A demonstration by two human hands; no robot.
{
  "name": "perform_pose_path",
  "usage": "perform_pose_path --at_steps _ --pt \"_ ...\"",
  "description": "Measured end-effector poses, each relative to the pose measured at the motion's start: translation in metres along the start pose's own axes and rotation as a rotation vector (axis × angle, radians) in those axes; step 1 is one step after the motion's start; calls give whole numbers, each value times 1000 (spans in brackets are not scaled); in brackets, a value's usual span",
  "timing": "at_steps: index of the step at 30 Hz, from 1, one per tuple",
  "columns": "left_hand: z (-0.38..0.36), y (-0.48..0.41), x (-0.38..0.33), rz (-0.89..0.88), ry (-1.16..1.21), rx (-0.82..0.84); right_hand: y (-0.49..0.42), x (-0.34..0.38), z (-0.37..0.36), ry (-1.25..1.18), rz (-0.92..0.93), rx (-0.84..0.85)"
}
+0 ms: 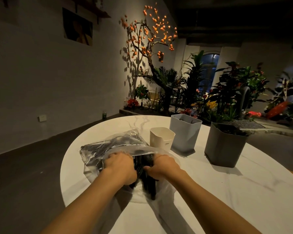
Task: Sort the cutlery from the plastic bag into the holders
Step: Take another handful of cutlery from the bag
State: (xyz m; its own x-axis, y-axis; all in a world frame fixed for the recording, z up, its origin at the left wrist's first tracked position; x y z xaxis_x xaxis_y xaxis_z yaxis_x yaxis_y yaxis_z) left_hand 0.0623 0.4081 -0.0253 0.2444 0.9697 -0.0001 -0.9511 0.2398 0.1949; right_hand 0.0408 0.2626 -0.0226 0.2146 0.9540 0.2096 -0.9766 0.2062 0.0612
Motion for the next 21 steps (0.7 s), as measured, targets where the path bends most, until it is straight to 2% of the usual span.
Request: perform_pose_path --at_steps 7,14,18,21 --pt "5 4 -13 -41 142 19 -10 -1 -18 -197 -95 115" --pt "-3 7 -15 -100 475 103 -14 -1 -25 -172 -237 151" --pt "-2 6 -16 -119 534 85 -12 7 -27 -230 -195 204" --pt "-3 7 -20 -128 602 106 -9 6 -25 -217 -177 165"
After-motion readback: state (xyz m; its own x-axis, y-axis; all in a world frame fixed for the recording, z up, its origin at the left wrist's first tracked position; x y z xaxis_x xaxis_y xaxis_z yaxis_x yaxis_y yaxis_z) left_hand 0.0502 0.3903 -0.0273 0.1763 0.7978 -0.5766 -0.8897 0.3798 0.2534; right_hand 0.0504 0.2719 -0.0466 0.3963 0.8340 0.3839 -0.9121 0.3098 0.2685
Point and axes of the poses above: each hand's wrist, its own y-axis away from the middle knuckle, its own z-axis out of the back of the hand, x = y × z, the point moved 8 cm from there along -y, towards the middle knuckle, and after that the axes turned 4 degrees about x, right-handed, at the moved point
